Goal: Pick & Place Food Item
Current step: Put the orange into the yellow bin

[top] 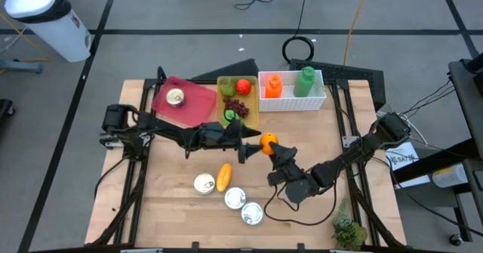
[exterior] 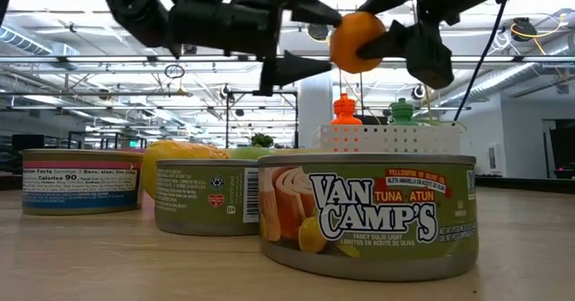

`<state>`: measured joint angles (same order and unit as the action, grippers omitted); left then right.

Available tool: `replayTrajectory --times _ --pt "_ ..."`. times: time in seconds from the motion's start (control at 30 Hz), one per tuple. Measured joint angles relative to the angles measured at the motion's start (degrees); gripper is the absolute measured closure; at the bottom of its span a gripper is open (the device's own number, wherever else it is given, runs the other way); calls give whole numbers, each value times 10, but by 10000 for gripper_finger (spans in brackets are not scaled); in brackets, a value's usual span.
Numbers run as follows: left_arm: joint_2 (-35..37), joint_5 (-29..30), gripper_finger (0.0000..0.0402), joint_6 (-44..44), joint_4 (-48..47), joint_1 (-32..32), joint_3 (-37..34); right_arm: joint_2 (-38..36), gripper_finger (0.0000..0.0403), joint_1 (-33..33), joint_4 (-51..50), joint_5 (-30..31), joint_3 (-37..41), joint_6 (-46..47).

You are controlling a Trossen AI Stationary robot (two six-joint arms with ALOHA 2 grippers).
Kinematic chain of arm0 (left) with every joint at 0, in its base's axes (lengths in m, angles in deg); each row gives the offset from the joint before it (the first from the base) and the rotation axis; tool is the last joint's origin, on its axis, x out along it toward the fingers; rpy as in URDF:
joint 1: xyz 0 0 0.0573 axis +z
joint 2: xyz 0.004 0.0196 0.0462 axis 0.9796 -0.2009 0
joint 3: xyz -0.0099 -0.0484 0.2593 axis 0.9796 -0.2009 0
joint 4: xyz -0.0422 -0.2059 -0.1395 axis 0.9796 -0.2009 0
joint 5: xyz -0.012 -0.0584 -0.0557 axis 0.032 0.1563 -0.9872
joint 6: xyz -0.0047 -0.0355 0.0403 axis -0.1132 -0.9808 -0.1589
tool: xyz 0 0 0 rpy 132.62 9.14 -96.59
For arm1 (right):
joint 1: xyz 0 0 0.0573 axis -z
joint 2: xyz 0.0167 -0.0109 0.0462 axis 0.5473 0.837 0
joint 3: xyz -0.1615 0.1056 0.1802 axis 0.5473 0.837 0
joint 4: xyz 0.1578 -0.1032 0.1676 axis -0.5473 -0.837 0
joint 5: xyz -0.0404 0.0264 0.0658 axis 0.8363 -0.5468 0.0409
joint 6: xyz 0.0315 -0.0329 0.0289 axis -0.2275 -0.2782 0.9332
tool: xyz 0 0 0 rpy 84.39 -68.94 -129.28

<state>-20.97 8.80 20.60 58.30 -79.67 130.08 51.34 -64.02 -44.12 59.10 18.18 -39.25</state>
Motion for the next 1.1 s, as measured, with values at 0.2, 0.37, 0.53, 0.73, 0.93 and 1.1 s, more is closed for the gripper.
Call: replayTrajectory --times 0.2,0.37,0.53,0.73,0.93,1.1 --pt "-34 -6 39 10 -1 -3 47 0 170 0 13 1 0 -4" --pt "-37 -44 44 5 -4 -1 54 0 172 -1 21 8 0 -3" --pt "-36 -38 40 0 -7 -3 54 0 171 -1 55 -15 0 -1" --pt "-36 -42 102 13 -9 -3 54 0 163 -1 64 -20 1 3" --pt "-31 25 119 67 -42 11 55 0 131 0 89 -81 -4 78" --pt "0 173 119 150 -64 32 56 -2 125 -4 114 -116 -3 123"
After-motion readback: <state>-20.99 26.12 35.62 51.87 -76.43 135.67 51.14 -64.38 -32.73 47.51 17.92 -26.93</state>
